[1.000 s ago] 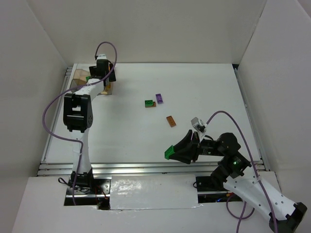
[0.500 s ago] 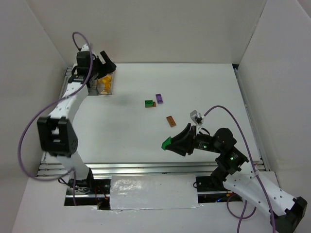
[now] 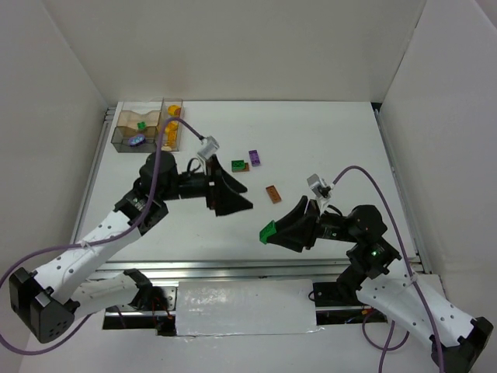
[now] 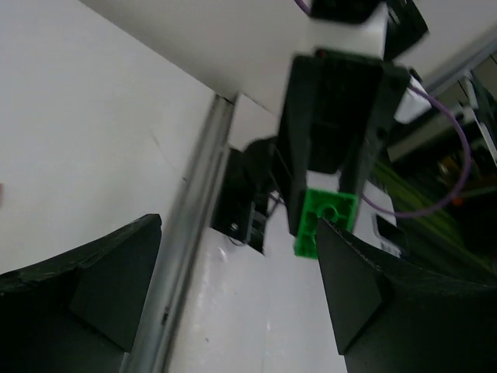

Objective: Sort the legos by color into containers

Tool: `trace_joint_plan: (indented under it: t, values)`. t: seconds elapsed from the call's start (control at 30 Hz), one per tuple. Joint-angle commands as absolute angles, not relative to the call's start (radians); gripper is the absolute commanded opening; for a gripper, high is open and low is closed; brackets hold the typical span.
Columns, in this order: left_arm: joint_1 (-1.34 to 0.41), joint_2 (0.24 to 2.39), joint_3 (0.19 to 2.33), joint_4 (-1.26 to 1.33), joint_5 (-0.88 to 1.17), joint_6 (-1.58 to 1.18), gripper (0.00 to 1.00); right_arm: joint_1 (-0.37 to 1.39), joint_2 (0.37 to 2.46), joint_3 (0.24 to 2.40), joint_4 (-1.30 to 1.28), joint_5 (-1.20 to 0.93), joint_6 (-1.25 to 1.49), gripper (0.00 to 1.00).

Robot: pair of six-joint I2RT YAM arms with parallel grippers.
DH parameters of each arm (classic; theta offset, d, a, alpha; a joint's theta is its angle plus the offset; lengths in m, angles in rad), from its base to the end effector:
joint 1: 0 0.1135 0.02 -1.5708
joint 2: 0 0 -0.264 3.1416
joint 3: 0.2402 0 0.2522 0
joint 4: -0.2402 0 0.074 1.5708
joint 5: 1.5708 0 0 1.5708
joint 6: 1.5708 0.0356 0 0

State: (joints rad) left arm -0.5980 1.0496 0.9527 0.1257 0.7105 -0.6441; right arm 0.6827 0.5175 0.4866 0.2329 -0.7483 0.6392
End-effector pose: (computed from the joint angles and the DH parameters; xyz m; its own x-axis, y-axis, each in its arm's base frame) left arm 0.1845 -0.1538 0.3814 -0.5608 -0.1688 -0.8106 0.7864 0.1977 -0.5852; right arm 0.0897 0.1042 0.3166 -0.4594 0.1899 -0.8677 -0.8790 0.0433 0.4749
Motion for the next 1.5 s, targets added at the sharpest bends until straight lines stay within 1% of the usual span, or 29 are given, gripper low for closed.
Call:
trace_joint_plan:
  t: [0.0, 0.13, 0.33, 0.43, 0.57, 0.73, 0.87, 0.9, 0.93, 1.0, 1.03, 1.1, 1.13, 1.2, 1.23, 1.27, 1.3, 1.33, 1.4, 1.43, 1.47]
  values:
    - [-0.721, 0.982, 0.945, 0.123, 0.778, -0.588, 0.92, 0.684, 0.480, 0.551, 0.293, -0.813, 0.641, 0.00]
    - [-0.859, 0.945, 0.890, 0.158, 0.755, -0.575, 0.92, 0.684, 0.465, 0.554, 0.299, -0.795, 0.663, 0.00]
    - [-0.942, 0.988, 0.894, 0.156, 0.706, -0.554, 0.90, 0.683, 0.512, 0.561, 0.325, -0.815, 0.677, 0.00]
    - [-0.957, 1.011, 0.913, 0.141, 0.669, -0.543, 0.87, 0.686, 0.512, 0.561, 0.305, -0.799, 0.661, 0.00]
    - [-0.957, 1.034, 0.930, 0.143, 0.663, -0.543, 0.78, 0.686, 0.517, 0.560, 0.305, -0.801, 0.655, 0.00]
    - [-0.957, 1.051, 0.942, 0.135, 0.640, -0.543, 0.75, 0.687, 0.534, 0.552, 0.313, -0.821, 0.655, 0.00]
    - [-0.957, 1.052, 0.957, 0.120, 0.623, -0.532, 0.74, 0.687, 0.543, 0.549, 0.299, -0.813, 0.646, 0.00]
    - [-0.957, 1.051, 0.960, 0.120, 0.627, -0.532, 0.72, 0.689, 0.543, 0.549, 0.295, -0.808, 0.644, 0.00]
    - [-0.957, 1.049, 0.965, 0.123, 0.632, -0.532, 0.65, 0.692, 0.543, 0.549, 0.288, -0.805, 0.641, 0.00]
    - [-0.957, 1.049, 0.966, 0.123, 0.638, -0.531, 0.57, 0.690, 0.535, 0.551, 0.282, -0.795, 0.637, 0.00]
    - [-0.957, 1.049, 0.968, 0.124, 0.640, -0.532, 0.43, 0.690, 0.529, 0.549, 0.279, -0.790, 0.635, 0.00]
    - [-0.957, 1.052, 0.969, 0.127, 0.653, -0.532, 0.30, 0.690, 0.526, 0.551, 0.276, -0.782, 0.634, 0.00]
    - [-0.957, 1.052, 0.966, 0.130, 0.655, -0.534, 0.24, 0.690, 0.526, 0.552, 0.273, -0.781, 0.634, 0.00]
    - [-0.959, 1.054, 0.963, 0.129, 0.657, -0.534, 0.19, 0.689, 0.526, 0.552, 0.270, -0.781, 0.630, 0.00]
    - [-0.959, 1.054, 0.962, 0.129, 0.654, -0.532, 0.10, 0.692, 0.526, 0.552, 0.267, -0.781, 0.630, 0.00]
    - [-0.959, 1.054, 0.962, 0.123, 0.655, -0.529, 0.08, 0.692, 0.526, 0.552, 0.267, -0.779, 0.630, 0.00]
    - [-0.959, 1.055, 0.962, 0.121, 0.657, -0.528, 0.03, 0.689, 0.528, 0.552, 0.267, -0.781, 0.630, 0.00]
    - [-0.959, 1.055, 0.963, 0.120, 0.658, -0.525, 0.00, 0.690, 0.526, 0.549, 0.271, -0.782, 0.632, 0.07]
    - [-0.959, 1.054, 0.963, 0.117, 0.661, -0.517, 0.00, 0.690, 0.526, 0.545, 0.282, -0.790, 0.637, 0.20]
    - [-0.959, 1.054, 0.963, 0.114, 0.661, -0.511, 0.00, 0.690, 0.523, 0.538, 0.291, -0.792, 0.638, 0.60]
    - [-0.959, 1.049, 0.962, 0.114, 0.660, -0.506, 0.00, 0.690, 0.519, 0.537, 0.293, -0.785, 0.646, 0.86]
